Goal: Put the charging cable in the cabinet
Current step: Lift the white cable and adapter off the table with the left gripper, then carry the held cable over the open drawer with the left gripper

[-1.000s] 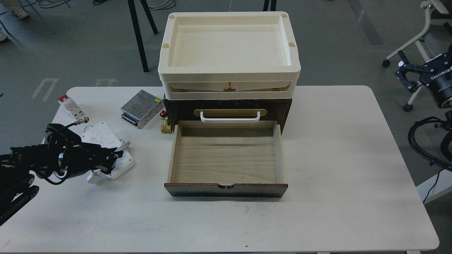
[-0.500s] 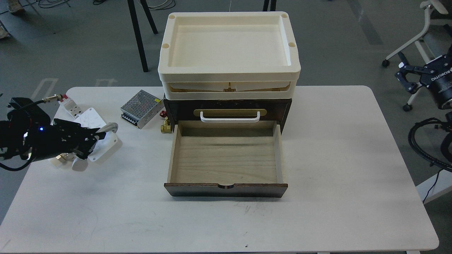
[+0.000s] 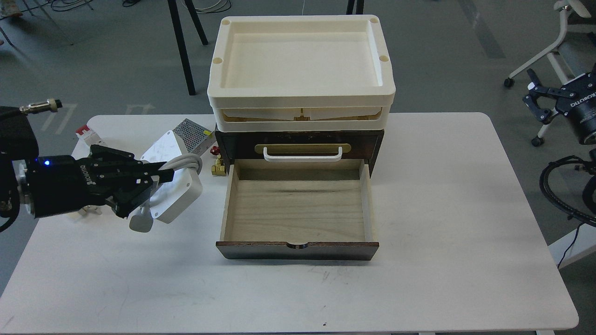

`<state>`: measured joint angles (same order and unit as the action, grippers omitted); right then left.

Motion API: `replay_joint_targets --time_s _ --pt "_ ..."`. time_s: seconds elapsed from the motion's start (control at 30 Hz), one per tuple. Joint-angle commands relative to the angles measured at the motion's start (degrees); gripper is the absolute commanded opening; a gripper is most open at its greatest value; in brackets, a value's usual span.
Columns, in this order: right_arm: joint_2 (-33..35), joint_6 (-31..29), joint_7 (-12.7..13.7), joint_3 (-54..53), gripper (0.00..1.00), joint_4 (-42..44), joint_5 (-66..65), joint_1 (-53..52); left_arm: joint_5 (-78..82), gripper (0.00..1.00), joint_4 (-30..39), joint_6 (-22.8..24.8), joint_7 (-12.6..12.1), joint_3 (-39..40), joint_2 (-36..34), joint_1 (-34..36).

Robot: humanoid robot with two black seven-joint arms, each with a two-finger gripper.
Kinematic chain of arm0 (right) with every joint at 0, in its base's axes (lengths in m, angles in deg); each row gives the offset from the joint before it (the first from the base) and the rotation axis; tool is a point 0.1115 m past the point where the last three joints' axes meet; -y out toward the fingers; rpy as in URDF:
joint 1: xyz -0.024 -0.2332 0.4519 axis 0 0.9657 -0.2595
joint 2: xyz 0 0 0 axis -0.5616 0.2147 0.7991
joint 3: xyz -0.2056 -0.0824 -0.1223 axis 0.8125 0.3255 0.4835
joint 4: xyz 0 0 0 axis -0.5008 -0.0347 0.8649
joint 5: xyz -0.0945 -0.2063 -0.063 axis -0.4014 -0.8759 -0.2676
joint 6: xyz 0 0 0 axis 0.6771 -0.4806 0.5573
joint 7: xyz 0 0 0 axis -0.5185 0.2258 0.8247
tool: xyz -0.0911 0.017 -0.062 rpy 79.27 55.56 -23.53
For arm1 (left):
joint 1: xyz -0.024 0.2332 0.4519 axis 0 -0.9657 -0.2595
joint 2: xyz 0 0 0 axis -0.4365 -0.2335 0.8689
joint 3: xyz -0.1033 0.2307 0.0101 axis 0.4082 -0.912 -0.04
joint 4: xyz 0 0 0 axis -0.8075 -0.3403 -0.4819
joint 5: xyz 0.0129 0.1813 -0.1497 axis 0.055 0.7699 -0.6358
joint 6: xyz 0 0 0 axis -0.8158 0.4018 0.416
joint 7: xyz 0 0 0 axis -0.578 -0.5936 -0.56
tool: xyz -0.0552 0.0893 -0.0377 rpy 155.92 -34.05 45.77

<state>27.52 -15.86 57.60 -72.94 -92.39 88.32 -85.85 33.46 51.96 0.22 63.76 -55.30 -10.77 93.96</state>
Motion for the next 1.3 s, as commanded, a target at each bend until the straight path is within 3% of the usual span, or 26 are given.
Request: replay_joint_targets --time_s 0.0,0.3,0.6,1.27 --pt "-0.53 0.00 0.00 -0.03 1.00 1.21 -0.03 0.04 0.23 0.00 0.06 0.24 0.02 -0.27 5.57 -0.05" --pt "-1.06 0.00 0.00 0.06 1.00 3.77 -0.03 -0.49 0.50 0.00 0.06 0.94 0.02 -0.71 12.79 0.47" --pt "-0.97 0.00 0.00 0.06 1.00 4.21 -0.03 -0.66 6.73 0.00 -0.81 9.11 0.02 -0.98 23.86 1.53" --pt "-1.06 0.00 0.09 0.32 1.00 5.00 0.06 -0.66 11.22 0.00 -16.54 10.61 0.02 -1.86 32.04 4.78"
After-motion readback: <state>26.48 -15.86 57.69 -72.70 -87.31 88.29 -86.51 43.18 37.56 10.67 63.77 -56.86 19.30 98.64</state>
